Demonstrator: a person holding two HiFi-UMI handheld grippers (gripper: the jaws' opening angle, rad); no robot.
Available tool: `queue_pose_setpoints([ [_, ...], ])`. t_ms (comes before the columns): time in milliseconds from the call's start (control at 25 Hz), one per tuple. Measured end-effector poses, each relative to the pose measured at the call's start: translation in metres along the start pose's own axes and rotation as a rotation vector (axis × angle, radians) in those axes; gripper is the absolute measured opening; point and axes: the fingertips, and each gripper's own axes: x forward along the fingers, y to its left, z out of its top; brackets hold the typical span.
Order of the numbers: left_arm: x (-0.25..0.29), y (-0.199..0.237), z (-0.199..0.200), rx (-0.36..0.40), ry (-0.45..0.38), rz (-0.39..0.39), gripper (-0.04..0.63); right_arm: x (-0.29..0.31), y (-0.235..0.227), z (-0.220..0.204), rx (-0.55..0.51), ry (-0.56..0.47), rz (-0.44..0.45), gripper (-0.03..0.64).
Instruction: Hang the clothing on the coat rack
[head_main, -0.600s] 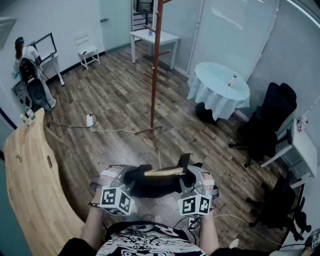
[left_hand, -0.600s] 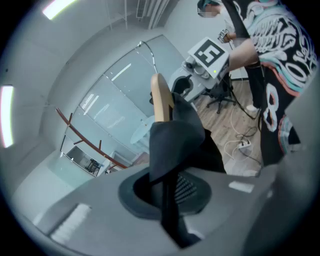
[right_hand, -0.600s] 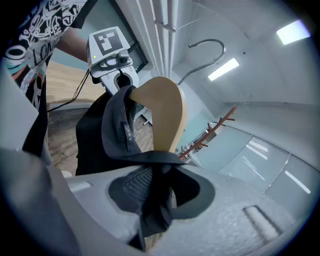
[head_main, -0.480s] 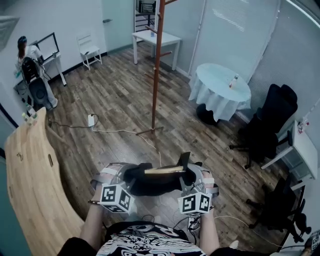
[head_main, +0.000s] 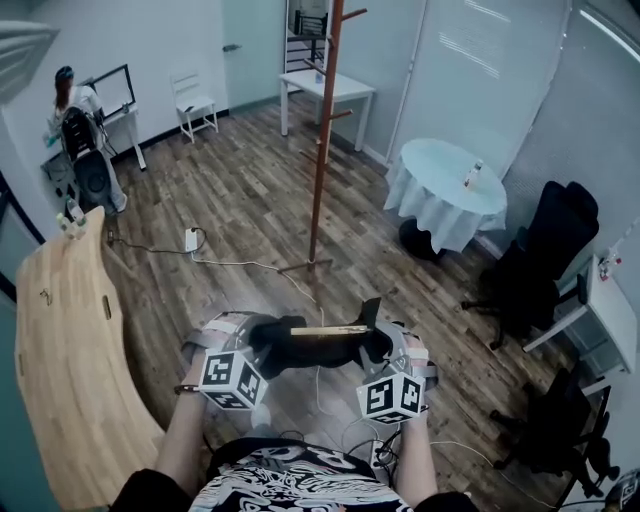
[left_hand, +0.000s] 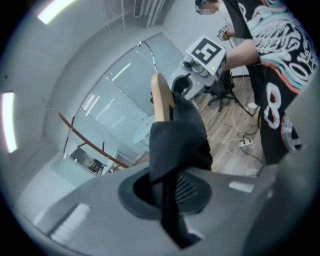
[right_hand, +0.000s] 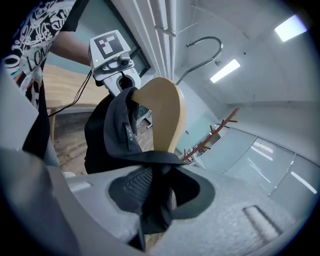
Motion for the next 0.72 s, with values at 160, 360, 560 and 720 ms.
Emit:
queue_pose_setpoints([
  [160,0.001,0.005,0.006,0.016,0.012,0.048,0.017,-0.008,-0.004,0.0,0.002,-0.006,-0.001,0.094],
  [360,0.006,0.006,-0.005,-0.001,0.024,0.062,0.025,-0.005,0.002,0.002,-0.001,0.0,0.008,0.092],
  [560,0.029,0.01,-0.021,-0.003,0.019,0.055,0.029,0.012,-0.004,0.0,-0.008,0.017,0.019,0.092],
  [720,0.045,0.021,-0.029,-0.021,0.0,0.041,0.029,0.029,-0.01,-0.001,-0.009,0.032,0.028,0.092],
])
